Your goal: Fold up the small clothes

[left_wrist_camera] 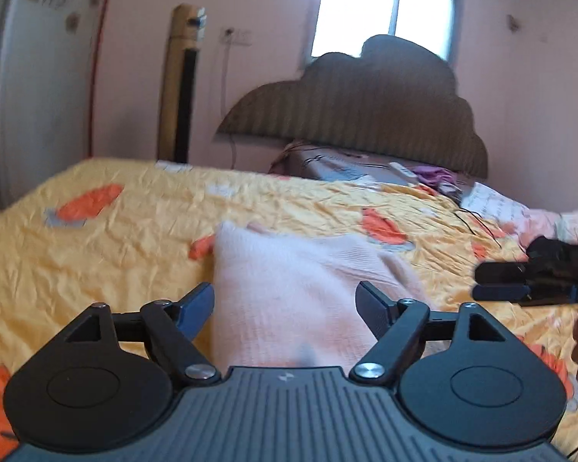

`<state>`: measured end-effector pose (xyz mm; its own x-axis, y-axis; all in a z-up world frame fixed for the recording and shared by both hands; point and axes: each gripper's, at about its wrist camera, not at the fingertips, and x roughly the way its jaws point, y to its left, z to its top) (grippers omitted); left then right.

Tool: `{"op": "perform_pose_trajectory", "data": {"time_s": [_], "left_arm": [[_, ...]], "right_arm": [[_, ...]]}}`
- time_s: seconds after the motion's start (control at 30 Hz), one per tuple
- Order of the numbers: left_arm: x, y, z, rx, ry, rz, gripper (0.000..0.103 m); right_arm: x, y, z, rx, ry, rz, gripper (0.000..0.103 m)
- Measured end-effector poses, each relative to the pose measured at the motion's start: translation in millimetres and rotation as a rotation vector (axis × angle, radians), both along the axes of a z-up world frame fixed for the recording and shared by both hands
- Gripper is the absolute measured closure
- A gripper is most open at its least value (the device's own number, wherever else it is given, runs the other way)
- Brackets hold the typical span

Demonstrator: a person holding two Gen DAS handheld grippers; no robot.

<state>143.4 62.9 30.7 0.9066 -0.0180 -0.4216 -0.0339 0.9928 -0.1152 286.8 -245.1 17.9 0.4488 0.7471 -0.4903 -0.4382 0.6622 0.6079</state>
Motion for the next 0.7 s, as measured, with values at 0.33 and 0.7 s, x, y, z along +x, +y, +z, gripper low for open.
{"op": "perform_pose_trajectory", "data": {"time_s": [0.33, 0.7], "left_arm": [[38.3, -64.0, -76.3, 0.149, 0.187, -0.172, 0.003], [-9.1, -39.1, -37.1, 0.12, 0.063, -0.129, 0.003]], "right_arm": [[32.0, 56.0, -53.2, 0.045, 0.259, 0.076, 0.073], [6.2, 30.4, -18.6, -0.021, 0.188, 0.085, 0.039]]}}
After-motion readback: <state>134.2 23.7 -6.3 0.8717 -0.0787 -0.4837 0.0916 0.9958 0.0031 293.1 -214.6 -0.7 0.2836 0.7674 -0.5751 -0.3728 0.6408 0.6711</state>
